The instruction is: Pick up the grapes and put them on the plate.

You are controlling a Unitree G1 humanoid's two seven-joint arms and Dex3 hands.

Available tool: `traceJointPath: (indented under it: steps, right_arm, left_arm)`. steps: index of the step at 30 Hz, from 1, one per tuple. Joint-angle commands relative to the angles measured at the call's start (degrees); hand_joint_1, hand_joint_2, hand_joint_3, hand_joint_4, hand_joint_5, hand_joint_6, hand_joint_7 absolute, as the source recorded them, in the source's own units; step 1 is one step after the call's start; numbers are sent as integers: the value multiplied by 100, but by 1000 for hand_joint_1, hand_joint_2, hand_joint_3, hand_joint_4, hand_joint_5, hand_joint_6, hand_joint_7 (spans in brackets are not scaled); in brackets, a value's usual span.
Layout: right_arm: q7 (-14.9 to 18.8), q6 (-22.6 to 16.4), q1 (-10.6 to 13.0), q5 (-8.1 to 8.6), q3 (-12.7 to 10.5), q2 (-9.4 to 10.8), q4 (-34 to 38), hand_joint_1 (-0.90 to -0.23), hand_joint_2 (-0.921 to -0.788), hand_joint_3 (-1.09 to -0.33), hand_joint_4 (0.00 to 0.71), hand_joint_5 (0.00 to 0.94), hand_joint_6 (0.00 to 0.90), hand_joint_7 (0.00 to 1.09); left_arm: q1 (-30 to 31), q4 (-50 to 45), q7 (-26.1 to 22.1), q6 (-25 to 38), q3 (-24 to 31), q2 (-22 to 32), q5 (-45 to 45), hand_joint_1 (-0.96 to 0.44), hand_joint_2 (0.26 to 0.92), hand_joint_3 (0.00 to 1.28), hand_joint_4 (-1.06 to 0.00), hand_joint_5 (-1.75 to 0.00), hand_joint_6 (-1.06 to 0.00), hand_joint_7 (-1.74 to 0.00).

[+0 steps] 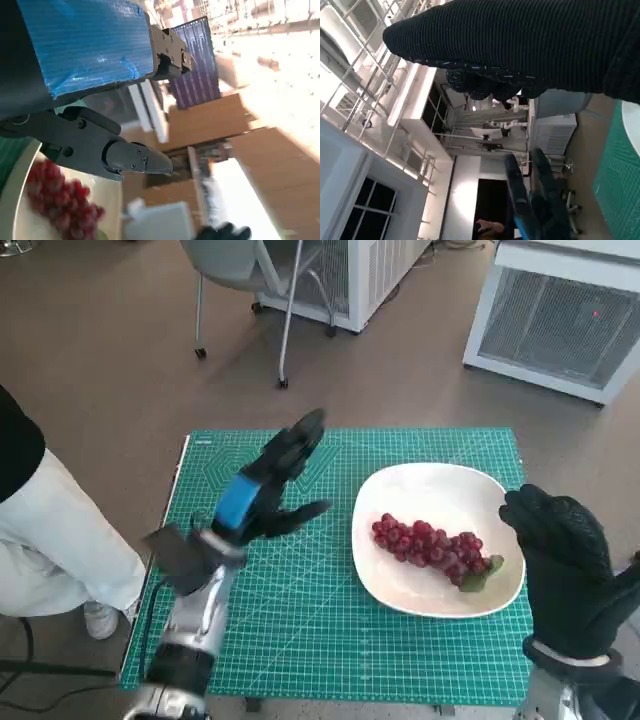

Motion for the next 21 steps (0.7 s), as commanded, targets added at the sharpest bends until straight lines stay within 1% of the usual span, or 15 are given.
traceJointPath:
  steps: [1, 6, 13, 21]
  right_arm:
    - [-63, 132, 47, 1, 9, -5, 46, -379, -921, -507, 472, 479, 275, 843]
    - [-51, 177, 47, 19, 2, -24, 16, -375, -921, -508, 472, 478, 276, 842]
    - [1, 204, 52, 52, -24, -54, 21, -374, -921, -509, 473, 478, 275, 840]
    - [50, 256, 53, 121, -53, -106, 21, -375, -921, -508, 474, 476, 276, 836]
  left_arm:
    - [292, -461, -333, 219, 158, -3, -402, -512, 921, 166, -180, -15, -288, -22]
    - [543, -806, -502, 297, 257, 41, -547, -477, 921, 164, -188, -14, -298, -26]
    - [831, -1220, -552, 421, 362, 20, -665, -448, 921, 171, -188, -10, -293, -23]
    - [1048, -1406, -509, 541, 410, -60, -698, -451, 921, 180, -183, -6, -284, -19]
